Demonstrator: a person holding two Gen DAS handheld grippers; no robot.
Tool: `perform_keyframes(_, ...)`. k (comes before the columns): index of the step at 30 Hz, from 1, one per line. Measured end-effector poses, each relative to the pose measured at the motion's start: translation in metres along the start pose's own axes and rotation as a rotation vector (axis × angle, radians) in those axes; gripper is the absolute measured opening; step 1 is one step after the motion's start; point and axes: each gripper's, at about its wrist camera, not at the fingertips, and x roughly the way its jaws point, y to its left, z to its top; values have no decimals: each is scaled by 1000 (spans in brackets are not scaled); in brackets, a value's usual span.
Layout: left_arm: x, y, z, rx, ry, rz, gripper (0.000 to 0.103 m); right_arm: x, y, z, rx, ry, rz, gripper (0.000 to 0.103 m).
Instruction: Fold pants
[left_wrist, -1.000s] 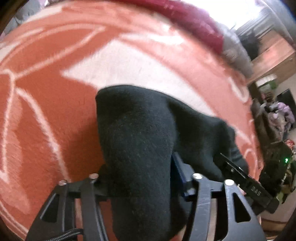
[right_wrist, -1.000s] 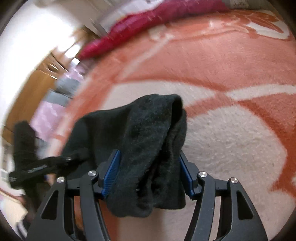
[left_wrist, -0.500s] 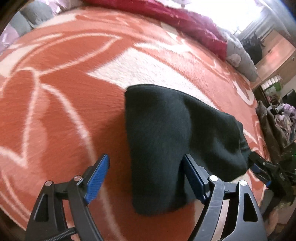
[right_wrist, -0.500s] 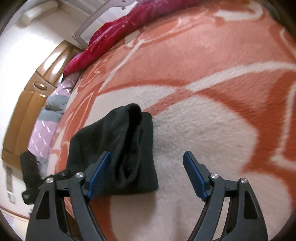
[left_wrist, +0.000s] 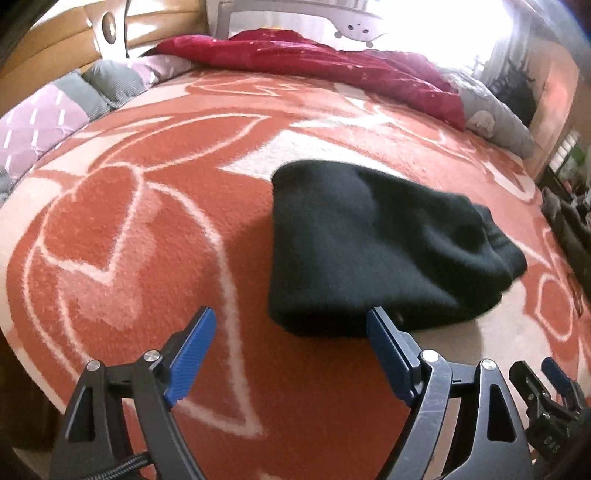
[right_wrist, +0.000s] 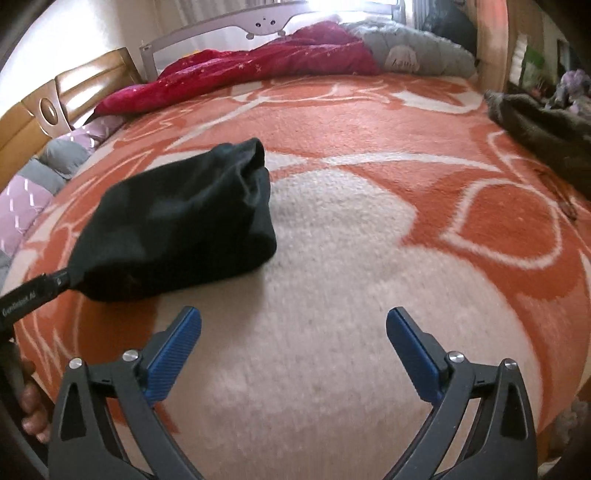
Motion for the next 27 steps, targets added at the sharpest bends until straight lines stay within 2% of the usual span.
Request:
perform_keyframes(3, -7, -11, -16, 53, 9, -17, 85, -14, 1, -11, 17, -47, -20, 101)
perform_keyframes(8, -18, -25, -31, 120, -49, 7, 84, -26, -3, -24, 27, -97, -65, 101)
perform_keyframes(13, -23, -33, -37, 151, -64, 39, 84, -31, -12, -32, 17, -85, -82, 102)
perform_keyframes(18, -23, -34, -35, 153, -65, 38, 84, -42, -25, -35, 51, -101, -87, 102)
perform_keyframes(27, -18, -41, -40, 181, -44, 55, 84, -42, -28, -41, 26, -122, -104, 103)
